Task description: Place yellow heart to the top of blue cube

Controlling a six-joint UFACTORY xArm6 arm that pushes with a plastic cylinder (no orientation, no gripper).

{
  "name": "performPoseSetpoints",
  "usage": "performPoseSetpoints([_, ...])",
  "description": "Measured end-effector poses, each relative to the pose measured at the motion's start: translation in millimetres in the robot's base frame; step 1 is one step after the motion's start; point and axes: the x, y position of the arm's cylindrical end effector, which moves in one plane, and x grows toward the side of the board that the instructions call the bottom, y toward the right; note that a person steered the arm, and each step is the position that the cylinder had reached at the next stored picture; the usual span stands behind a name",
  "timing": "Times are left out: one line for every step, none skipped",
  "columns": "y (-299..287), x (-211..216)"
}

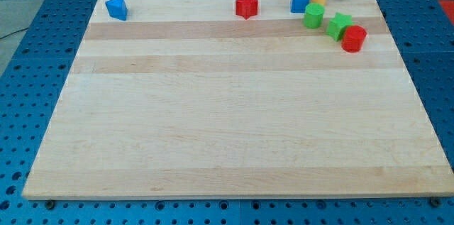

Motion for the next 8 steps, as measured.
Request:
performPoseSetpoints([-22.6, -0.4])
performPoseSetpoints([-33.8, 5.8])
performPoseSetpoints([-47.5, 33.1])
performPoseSetpoints([-46.6, 48.5])
performPoseSetpoints([-14.7, 39.2])
performPoseSetpoints([-15.1, 11.0])
performPoseSetpoints([-30.5, 0.5])
performPoseSetpoints([-46.1, -0.2])
